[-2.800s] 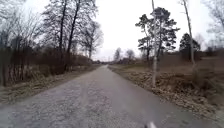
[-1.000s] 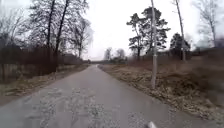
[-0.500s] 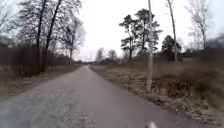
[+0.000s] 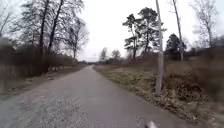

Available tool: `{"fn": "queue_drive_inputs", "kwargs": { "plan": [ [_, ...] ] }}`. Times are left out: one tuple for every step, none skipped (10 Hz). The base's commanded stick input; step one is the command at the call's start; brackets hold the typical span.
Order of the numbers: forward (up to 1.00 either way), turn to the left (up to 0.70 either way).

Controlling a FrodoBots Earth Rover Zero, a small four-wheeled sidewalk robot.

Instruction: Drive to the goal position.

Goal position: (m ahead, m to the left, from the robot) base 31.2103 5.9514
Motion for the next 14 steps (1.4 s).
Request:
{"fn": "queue_drive_inputs", "kwargs": {
  "plan": [
    [0.7, 0.0],
    [0.7, 0.0],
    [0.7, 0.0],
    [0.7, 0.0],
    [0.7, 0.0],
    [0.7, 0.0],
    [0.7, 0.0],
    [0.7, 0.0],
    [0.7, 0.0],
    [0.7, 0.0],
    [0.7, 0.0],
    [0.7, 0.0],
    [0.7, 0.0],
    [0.7, 0.0]
  ]
}}
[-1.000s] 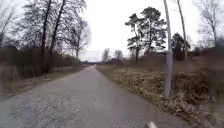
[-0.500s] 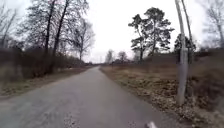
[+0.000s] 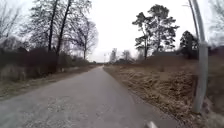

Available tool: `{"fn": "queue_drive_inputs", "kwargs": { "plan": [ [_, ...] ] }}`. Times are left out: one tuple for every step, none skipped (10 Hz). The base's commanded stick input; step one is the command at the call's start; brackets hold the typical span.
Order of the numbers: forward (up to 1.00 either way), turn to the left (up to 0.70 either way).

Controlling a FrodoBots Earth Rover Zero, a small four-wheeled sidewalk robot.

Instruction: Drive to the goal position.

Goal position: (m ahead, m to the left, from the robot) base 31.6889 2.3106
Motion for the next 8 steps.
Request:
{"fn": "queue_drive_inputs", "kwargs": {
  "plan": [
    [0.7, 0.0],
    [0.7, 0.0],
    [0.7, 0.0],
    [0.7, 0.0],
    [0.7, 0.0],
    [0.7, 0.0],
    [0.7, 0.0],
    [0.7, 0.0]
  ]
}}
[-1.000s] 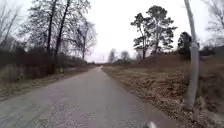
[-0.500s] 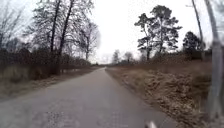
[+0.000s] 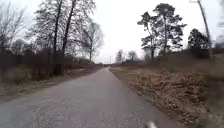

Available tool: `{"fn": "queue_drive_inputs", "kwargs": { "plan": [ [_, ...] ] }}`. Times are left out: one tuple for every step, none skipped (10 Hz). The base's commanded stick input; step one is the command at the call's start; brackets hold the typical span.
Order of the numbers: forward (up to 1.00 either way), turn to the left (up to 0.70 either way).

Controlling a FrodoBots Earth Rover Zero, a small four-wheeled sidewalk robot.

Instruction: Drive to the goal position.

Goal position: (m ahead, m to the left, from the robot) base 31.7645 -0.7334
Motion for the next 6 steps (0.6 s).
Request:
{"fn": "queue_drive_inputs", "kwargs": {
  "plan": [
    [0.7, 0.0],
    [0.7, 0.0],
    [0.7, 0.0],
    [0.7, 0.0],
    [0.7, 0.0],
    [0.7, 0.0]
  ]
}}
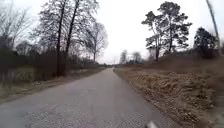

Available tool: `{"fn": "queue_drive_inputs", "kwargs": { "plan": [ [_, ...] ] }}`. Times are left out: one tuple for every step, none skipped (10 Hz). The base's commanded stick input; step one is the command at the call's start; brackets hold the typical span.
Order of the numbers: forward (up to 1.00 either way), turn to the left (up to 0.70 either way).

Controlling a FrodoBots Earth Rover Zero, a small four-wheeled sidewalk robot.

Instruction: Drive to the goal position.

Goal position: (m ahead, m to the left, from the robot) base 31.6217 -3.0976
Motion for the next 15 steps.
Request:
{"fn": "queue_drive_inputs", "kwargs": {
  "plan": [
    [0.7, 0.0],
    [0.7, 0.0],
    [0.7, 0.0],
    [0.7, 0.0],
    [0.7, 0.0],
    [0.7, 0.0],
    [0.7, 0.0],
    [0.74, 0.0],
    [0.85, 0.0],
    [0.85, 0.0],
    [0.85, 0.0],
    [0.85, 0.0],
    [0.85, 0.0],
    [0.85, 0.0],
    [0.85, 0.0]
  ]
}}
